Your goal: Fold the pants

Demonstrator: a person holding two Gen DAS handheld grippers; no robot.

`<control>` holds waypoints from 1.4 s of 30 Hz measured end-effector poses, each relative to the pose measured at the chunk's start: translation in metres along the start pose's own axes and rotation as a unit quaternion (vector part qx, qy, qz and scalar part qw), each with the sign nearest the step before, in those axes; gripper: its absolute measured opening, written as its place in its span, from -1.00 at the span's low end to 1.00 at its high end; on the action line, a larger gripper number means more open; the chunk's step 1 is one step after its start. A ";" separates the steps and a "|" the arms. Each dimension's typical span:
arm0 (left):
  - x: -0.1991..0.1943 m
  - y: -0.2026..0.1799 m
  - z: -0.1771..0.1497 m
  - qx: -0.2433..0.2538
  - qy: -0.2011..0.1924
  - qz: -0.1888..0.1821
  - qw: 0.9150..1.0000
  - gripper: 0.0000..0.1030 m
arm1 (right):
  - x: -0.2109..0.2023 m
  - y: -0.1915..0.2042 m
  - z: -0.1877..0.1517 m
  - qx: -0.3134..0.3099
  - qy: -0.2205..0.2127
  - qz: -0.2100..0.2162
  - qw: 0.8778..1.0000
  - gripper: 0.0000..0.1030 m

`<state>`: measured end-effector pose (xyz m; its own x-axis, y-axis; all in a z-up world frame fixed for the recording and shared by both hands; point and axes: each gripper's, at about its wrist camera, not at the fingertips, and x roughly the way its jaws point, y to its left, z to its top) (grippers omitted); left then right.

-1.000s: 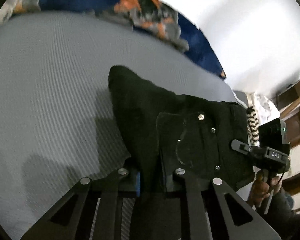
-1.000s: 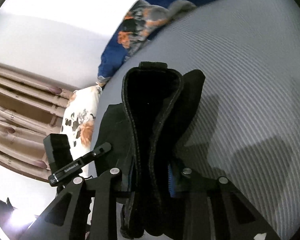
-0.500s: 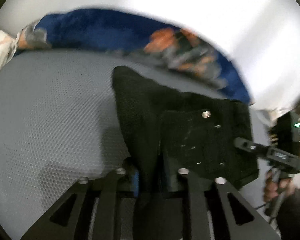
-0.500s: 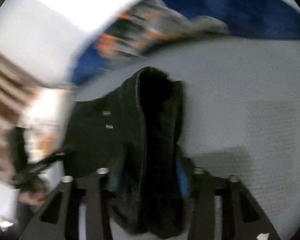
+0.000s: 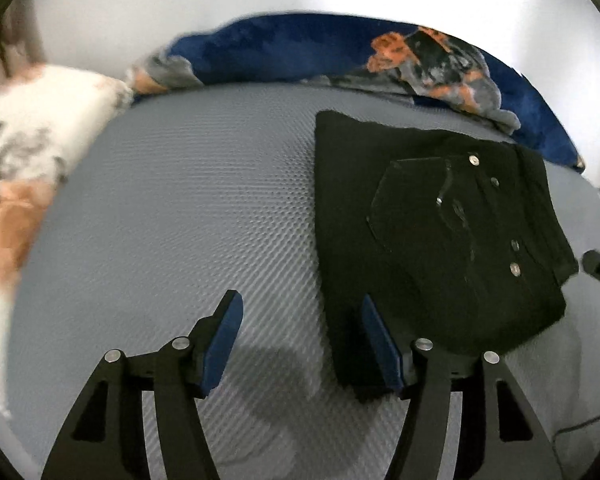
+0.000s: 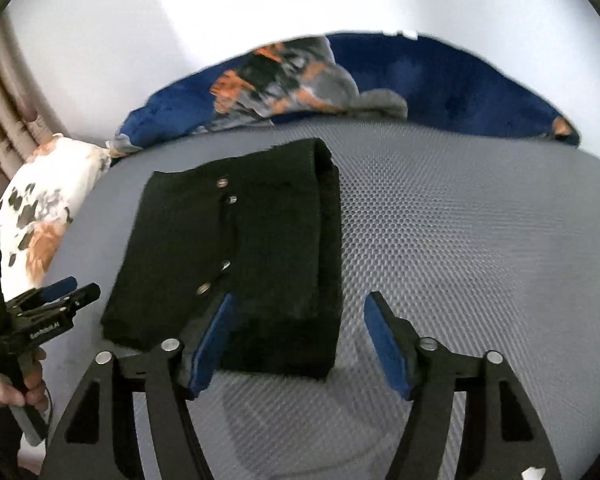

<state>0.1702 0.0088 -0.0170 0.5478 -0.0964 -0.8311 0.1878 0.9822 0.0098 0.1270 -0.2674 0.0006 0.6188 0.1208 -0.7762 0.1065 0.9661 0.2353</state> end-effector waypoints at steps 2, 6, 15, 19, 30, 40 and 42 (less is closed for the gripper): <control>-0.022 -0.005 -0.010 0.009 -0.014 0.018 1.000 0.31 | -0.019 0.011 -0.011 -0.006 -0.017 -0.009 1.000 0.42; -0.054 -0.017 -0.030 0.020 -0.037 0.046 0.998 0.39 | -0.046 0.030 -0.028 -0.013 -0.044 -0.018 0.999 0.59; -0.108 -0.024 -0.061 0.004 -0.080 0.064 0.995 0.50 | -0.077 0.062 -0.054 -0.032 -0.074 -0.042 0.996 0.80; -0.123 -0.018 -0.069 -0.019 -0.091 0.065 0.993 0.52 | -0.082 0.071 -0.060 -0.034 -0.076 -0.040 0.996 0.82; -0.130 -0.016 -0.082 -0.024 -0.093 0.074 0.993 0.52 | -0.082 0.085 -0.072 -0.042 -0.057 -0.027 0.997 0.83; -0.129 -0.020 -0.083 -0.012 -0.095 0.081 0.992 0.52 | -0.079 0.083 -0.075 -0.037 -0.048 -0.024 0.998 0.83; -0.129 -0.021 -0.083 -0.012 -0.096 0.081 0.992 0.52 | -0.079 0.083 -0.076 -0.037 -0.047 -0.025 0.998 0.83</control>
<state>0.0283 0.0136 0.0441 0.7147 0.0358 -0.6986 0.0673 0.9905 0.1196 0.0280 -0.1795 0.0368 0.6854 0.0525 -0.7263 0.0834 0.9852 0.1499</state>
